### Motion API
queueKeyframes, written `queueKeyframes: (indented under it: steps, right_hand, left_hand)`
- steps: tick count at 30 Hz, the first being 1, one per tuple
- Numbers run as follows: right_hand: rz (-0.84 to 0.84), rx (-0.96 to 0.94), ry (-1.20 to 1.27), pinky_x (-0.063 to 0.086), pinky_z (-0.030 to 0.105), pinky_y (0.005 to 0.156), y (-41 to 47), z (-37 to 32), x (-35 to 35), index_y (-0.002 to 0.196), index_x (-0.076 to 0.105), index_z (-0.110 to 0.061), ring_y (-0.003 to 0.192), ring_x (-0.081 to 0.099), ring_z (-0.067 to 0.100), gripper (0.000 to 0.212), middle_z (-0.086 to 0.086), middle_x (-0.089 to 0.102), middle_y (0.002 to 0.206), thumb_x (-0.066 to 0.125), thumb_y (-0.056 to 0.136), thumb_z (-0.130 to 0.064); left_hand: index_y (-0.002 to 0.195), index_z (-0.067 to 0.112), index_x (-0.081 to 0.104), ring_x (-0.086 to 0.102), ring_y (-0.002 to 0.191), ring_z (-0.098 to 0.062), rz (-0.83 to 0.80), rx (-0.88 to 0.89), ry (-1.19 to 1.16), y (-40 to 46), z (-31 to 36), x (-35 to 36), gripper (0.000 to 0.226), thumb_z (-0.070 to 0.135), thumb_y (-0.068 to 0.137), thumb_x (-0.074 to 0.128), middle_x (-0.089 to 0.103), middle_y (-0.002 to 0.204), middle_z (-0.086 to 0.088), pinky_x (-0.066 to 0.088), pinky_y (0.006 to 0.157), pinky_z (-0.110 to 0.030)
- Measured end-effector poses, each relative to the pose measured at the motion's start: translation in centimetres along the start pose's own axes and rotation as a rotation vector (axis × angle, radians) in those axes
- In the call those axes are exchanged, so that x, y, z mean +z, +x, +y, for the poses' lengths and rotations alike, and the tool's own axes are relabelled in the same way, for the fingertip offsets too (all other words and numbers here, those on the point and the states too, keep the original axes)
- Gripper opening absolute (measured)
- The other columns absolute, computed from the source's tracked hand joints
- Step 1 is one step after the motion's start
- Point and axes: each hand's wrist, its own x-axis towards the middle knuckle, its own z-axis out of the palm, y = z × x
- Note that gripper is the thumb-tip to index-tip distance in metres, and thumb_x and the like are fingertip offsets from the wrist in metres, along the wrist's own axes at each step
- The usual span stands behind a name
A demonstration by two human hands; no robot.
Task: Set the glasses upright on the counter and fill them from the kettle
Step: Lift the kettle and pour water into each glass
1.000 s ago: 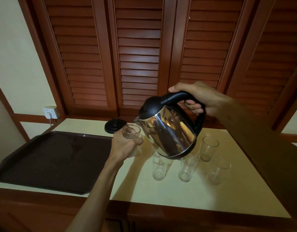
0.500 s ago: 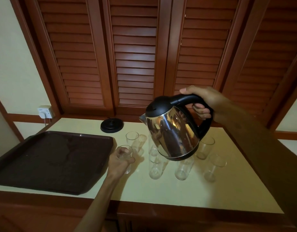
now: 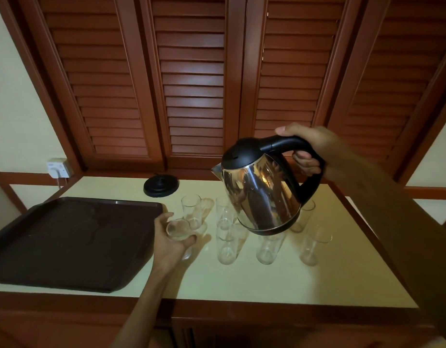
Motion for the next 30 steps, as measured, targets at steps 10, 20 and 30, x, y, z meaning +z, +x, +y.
queueKeyframes:
  steps: [10, 20, 30]
  right_hand:
    - [0.005, 0.005, -0.019, 0.026, 0.023, 0.035, -0.7, 0.4, -0.6, 0.043, 0.048, -0.018, 0.028, 0.032, 0.012, 0.058, -0.003, 0.037, 0.037, 0.072, 0.087, -0.047]
    - [0.008, -0.011, -0.016, 0.027, 0.021, 0.034, -2.0, 0.7, -1.7, 0.038, 0.053, -0.019, 0.028, 0.033, 0.01, 0.061, -0.004, 0.038, 0.036, 0.07, 0.092, -0.043]
    - [-0.051, -0.07, -0.193, 0.027, 0.023, 0.039, -2.6, 0.1, -2.7, 0.096, 0.066, 0.006, 0.037, 0.034, 0.013, 0.069, 0.003, 0.041, 0.051, 0.081, 0.071, -0.057]
  left_hand:
    - [0.132, 0.034, 0.038, 0.044, 0.114, 0.007, -0.235, 0.27, 0.236, -5.7, 5.1, 6.2, 0.078, 0.024, 0.067, 0.08, 0.045, 0.126, 0.019, 0.036, 0.097, -0.008]
    - [0.098, 0.025, 0.059, 0.062, 0.086, -0.006, -0.091, -0.005, 0.277, -6.4, 1.7, 9.5, 0.034, 0.023, 0.077, 0.086, 0.065, 0.095, 0.012, 0.045, 0.067, -0.001]
    - [0.095, 0.011, 0.06, 0.06, 0.084, -0.006, 0.007, -0.019, 0.172, -4.7, 5.1, 9.0, 0.033, 0.009, 0.072, 0.084, 0.067, 0.092, 0.0, 0.043, 0.064, -0.02]
